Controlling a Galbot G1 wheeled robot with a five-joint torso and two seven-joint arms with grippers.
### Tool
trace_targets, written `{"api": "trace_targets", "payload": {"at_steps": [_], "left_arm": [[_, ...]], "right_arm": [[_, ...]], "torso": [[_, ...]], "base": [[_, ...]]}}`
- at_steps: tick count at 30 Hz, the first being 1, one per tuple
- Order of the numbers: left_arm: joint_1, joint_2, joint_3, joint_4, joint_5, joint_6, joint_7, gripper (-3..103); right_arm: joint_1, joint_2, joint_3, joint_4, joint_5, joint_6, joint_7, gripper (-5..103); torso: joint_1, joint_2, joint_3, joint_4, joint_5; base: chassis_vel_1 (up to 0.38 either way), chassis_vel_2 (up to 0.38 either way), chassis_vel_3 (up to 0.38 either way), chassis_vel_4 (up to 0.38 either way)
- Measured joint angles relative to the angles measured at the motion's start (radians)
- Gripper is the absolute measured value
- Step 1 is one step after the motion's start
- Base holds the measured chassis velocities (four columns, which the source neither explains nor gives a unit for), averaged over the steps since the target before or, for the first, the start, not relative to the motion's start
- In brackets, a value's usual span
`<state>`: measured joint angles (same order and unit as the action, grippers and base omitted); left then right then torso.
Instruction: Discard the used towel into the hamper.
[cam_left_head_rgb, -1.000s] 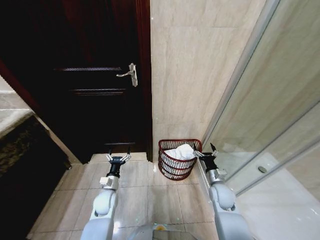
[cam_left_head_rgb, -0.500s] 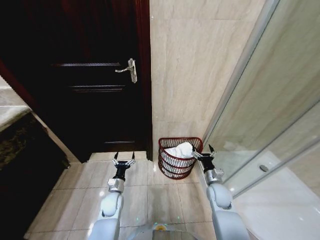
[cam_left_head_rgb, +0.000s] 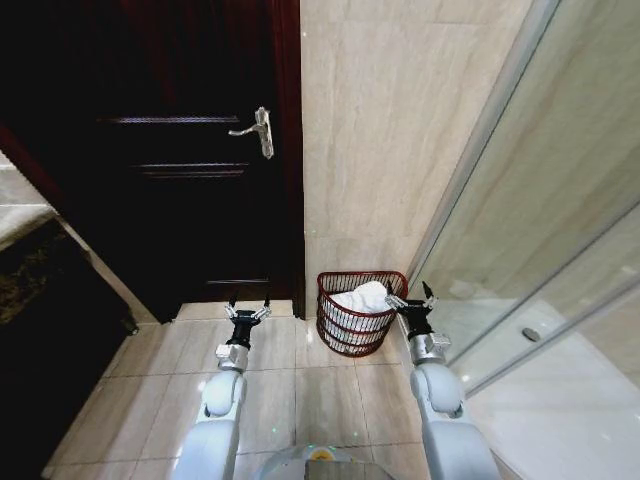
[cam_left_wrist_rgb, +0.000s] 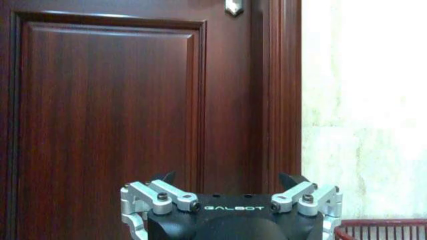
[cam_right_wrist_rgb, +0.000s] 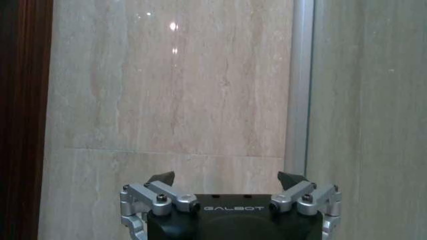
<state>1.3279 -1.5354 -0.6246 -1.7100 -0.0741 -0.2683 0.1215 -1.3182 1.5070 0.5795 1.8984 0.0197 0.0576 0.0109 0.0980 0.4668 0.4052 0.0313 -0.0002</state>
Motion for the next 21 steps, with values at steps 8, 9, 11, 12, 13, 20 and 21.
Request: {"api": "trace_targets", "payload": {"at_steps": [8,9,11,12,13,20,21], "left_arm": [[-0.007,0.013,-0.022,-0.032,-0.017,0.027,0.008,100],[-0.005,0.013,-0.023,-0.04,-0.017,0.032,0.013,100],[-0.003,0.011,-0.024,-0.048,-0.017,0.036,0.017,100],[-0.002,0.007,-0.024,-0.052,-0.017,0.04,0.018,100],[-0.002,0.001,-0.023,-0.055,-0.017,0.042,0.018,100],[0.016,-0.021,-0.026,-0.08,-0.012,0.046,0.016,100],[0.022,-0.021,-0.028,-0.087,-0.011,0.046,0.015,100]], "right_arm": [[-0.002,0.016,-0.014,0.011,-0.002,-0.013,0.011,100],[-0.002,0.015,-0.013,0.011,-0.003,-0.013,0.014,100],[-0.004,0.013,-0.009,0.013,0.0,-0.014,0.018,100],[-0.008,0.009,-0.006,0.019,0.002,-0.017,0.019,100],[-0.013,0.007,-0.003,0.026,0.004,-0.02,0.02,100],[-0.057,0.002,0.01,0.066,0.009,-0.029,0.028,100],[-0.069,-0.002,0.01,0.073,0.009,-0.029,0.029,100]], "torso": [[-0.012,-0.029,-0.018,0.0001,0.0003],[-0.014,-0.035,-0.021,0.0001,0.0002],[-0.017,-0.042,-0.025,0.0001,0.0003],[-0.019,-0.048,-0.028,0.0001,0.0003],[-0.021,-0.052,-0.031,0.0,0.0002],[-0.031,-0.08,-0.049,0.0,0.0001],[-0.033,-0.087,-0.053,0.0,0.0002]], "base": [[0.0,0.0,0.0,0.0],[0.0,0.0,0.0,0.0],[0.0,0.0,0.0,0.0],[0.0,0.0,0.0,0.0],[0.0,0.0,0.0,0.0],[0.0,0.0,0.0,0.0],[0.0,0.0,0.0,0.0]]}}
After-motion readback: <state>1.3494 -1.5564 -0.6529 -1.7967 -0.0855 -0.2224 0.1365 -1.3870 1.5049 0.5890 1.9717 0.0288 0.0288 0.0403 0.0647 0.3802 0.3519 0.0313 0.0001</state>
